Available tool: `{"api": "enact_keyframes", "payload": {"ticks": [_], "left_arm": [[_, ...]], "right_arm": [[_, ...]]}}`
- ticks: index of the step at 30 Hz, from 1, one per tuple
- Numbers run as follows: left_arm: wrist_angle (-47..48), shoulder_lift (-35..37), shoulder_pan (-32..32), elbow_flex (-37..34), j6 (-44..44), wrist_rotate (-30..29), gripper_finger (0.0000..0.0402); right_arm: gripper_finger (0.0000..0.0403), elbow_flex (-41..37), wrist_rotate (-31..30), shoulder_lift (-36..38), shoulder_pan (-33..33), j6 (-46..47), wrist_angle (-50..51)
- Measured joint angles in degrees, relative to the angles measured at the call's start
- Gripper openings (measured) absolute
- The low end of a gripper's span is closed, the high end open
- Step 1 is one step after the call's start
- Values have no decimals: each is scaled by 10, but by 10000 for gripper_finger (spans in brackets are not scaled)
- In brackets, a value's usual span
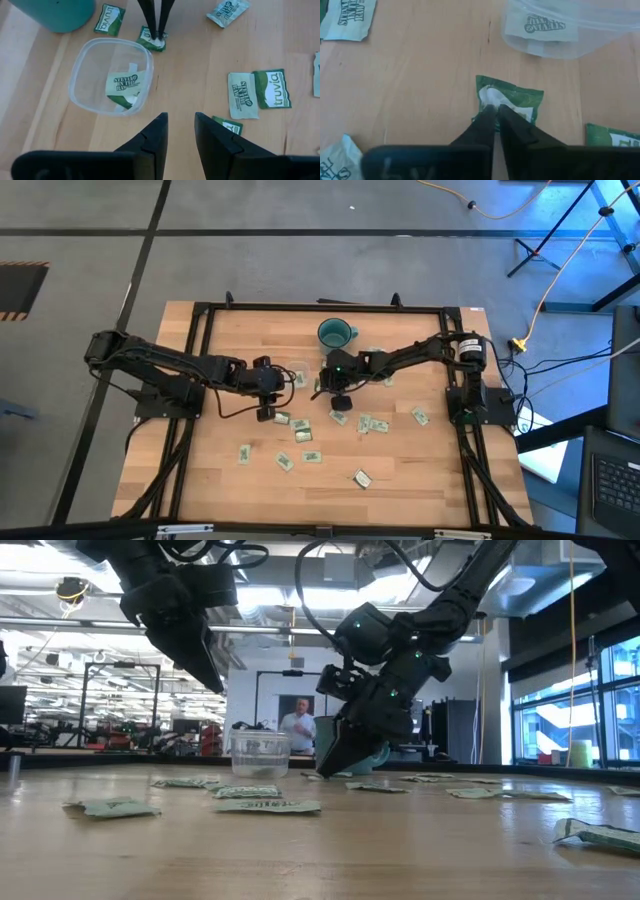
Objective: Pick and place Stevia / Truvia into bins
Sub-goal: Put the dark green truvia packet into the transparent container
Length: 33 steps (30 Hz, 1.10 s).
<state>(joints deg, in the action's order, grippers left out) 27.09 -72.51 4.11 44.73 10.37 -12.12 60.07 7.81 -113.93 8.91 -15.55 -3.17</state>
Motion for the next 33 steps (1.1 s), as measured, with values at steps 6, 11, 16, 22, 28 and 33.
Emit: {"api": "enact_keyframes", "payload": {"ticks": [6, 11, 16, 22, 28, 33], "left_arm": [[0, 0, 0, 0, 0, 0, 88], [-2, 0, 0, -1, 0, 12, 83], [-3, 0, 1, -17, 5, 35, 83], [-5, 0, 9, -32, 11, 33, 81], [-25, 0, 28, -32, 10, 34, 79], [-49, -5, 40, -32, 10, 33, 79]], "right_arm": [[7, 0, -9, 3, -1, 0, 2], [2, -4, -13, 30, -1, 0, 20], [2, -3, -14, 77, 0, -4, 16], [4, -2, -13, 104, 0, -28, -82], [4, -2, -8, 85, 0, -29, -179], [4, -2, -7, 59, 0, -28, -203]]}}
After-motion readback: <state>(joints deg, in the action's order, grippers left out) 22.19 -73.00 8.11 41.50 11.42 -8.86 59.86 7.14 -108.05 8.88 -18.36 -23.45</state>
